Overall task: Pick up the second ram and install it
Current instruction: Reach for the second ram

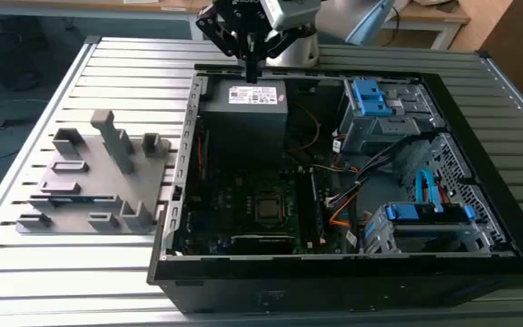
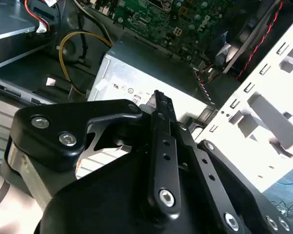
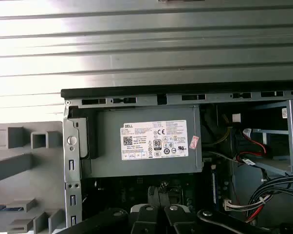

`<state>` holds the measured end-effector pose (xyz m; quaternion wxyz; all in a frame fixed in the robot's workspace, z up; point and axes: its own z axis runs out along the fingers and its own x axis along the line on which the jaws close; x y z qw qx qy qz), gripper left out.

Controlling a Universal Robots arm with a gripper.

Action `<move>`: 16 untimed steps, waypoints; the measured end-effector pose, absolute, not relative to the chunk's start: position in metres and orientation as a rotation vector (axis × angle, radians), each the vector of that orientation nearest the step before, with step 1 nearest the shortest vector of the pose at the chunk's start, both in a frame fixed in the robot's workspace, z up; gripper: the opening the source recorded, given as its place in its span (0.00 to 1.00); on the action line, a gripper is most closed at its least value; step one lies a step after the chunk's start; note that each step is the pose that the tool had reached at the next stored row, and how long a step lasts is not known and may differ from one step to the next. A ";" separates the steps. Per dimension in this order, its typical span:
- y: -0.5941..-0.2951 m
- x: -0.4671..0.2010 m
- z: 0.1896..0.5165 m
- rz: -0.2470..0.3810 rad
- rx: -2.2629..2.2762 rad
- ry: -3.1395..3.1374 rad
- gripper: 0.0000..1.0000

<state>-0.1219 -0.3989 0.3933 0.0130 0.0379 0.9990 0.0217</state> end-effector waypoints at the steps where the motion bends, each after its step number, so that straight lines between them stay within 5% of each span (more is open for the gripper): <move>1: -0.399 -0.122 0.393 0.068 0.118 3.112 0.10; 16: -0.399 -0.155 0.393 0.068 0.118 3.112 0.10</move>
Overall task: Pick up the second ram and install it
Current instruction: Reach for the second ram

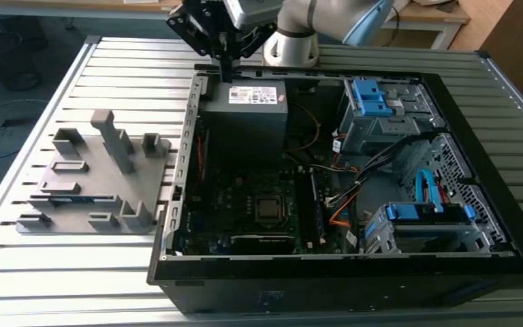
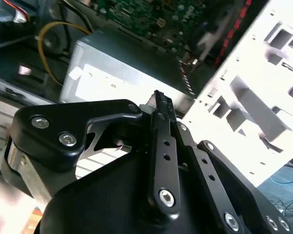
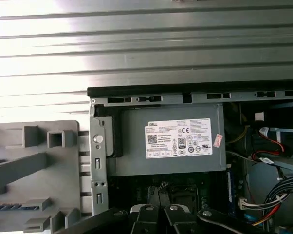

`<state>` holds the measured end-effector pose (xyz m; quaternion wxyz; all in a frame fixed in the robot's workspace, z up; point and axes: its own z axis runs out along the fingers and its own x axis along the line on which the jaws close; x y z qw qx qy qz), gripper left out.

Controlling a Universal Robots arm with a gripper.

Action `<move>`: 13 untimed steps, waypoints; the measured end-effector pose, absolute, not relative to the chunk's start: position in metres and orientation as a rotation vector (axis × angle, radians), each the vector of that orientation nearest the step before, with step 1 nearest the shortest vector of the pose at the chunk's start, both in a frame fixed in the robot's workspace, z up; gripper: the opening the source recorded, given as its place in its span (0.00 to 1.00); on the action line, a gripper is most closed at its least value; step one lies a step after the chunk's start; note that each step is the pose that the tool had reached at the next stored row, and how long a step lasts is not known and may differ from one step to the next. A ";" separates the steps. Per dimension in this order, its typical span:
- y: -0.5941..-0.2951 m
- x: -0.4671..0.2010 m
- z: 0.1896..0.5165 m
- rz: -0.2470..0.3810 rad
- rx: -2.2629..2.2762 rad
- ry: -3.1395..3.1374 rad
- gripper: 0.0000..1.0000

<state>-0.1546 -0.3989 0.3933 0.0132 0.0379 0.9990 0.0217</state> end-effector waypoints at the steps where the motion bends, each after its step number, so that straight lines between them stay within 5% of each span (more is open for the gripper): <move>1: -0.399 -0.159 0.393 0.068 0.118 3.112 0.10; 13: -0.399 -0.189 0.393 0.068 0.118 3.112 0.10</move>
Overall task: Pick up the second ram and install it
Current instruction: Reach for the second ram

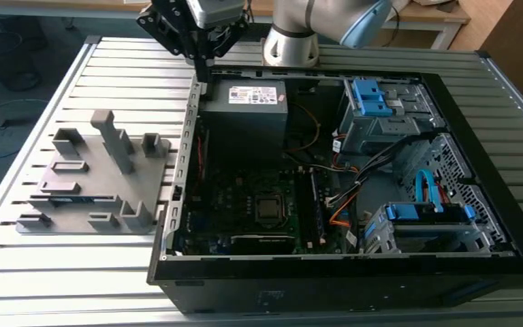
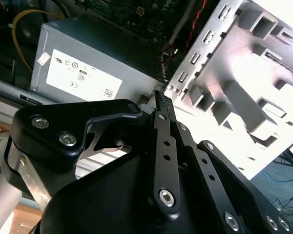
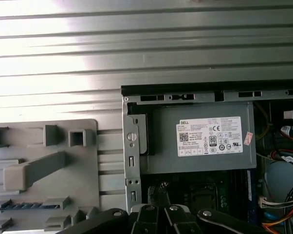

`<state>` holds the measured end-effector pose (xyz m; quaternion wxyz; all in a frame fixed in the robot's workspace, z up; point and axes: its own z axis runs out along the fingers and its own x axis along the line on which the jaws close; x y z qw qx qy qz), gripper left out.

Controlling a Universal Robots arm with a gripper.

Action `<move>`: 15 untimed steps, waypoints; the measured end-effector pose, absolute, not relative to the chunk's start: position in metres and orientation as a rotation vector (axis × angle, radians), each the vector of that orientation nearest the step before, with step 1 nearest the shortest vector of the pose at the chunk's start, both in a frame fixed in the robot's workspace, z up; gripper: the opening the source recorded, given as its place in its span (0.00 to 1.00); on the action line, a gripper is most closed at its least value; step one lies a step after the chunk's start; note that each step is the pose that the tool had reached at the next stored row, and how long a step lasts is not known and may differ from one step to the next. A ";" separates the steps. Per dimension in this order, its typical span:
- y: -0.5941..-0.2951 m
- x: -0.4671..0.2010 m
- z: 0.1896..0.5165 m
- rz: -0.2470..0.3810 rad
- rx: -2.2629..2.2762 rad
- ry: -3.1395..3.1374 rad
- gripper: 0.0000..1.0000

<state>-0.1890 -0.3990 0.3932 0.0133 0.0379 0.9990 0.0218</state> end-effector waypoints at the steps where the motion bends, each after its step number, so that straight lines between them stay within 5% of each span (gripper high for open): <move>1: -0.399 -0.190 0.393 0.068 0.118 3.112 0.10; 15: -0.399 -0.214 0.393 0.068 0.118 3.112 0.10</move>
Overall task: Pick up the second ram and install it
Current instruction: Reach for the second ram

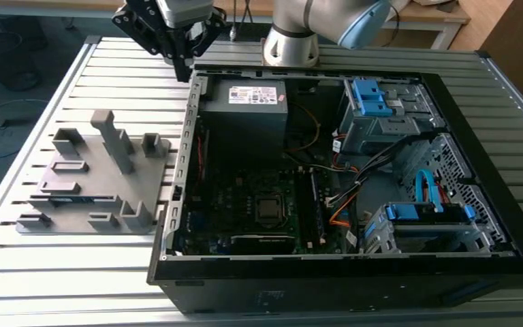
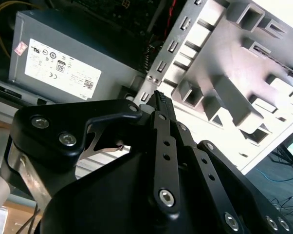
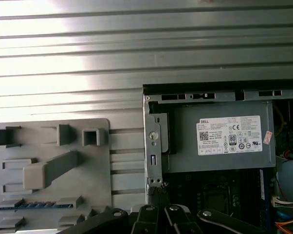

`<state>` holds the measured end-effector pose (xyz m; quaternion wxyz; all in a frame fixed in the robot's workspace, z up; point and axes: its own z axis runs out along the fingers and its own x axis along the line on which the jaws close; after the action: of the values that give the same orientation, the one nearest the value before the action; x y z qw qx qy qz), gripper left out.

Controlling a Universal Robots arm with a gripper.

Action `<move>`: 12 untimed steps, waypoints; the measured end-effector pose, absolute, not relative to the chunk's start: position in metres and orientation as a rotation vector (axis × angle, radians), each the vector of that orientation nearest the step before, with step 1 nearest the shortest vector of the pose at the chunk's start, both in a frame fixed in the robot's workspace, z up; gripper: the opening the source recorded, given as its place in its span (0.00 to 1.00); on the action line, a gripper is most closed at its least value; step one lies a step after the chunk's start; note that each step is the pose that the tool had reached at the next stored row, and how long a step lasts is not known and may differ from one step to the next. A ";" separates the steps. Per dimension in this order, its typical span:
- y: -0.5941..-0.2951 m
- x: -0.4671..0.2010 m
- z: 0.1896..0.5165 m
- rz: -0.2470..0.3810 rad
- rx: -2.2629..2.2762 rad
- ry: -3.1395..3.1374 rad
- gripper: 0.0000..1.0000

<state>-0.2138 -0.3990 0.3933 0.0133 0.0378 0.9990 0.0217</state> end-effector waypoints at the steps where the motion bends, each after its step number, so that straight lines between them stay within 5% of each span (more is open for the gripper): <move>1: -0.399 -0.216 0.393 0.068 0.118 3.112 0.10; 12: -0.399 -0.234 0.393 0.068 0.118 3.112 0.10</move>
<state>-0.2340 -0.3994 0.3932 0.0133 0.0379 0.9990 0.0217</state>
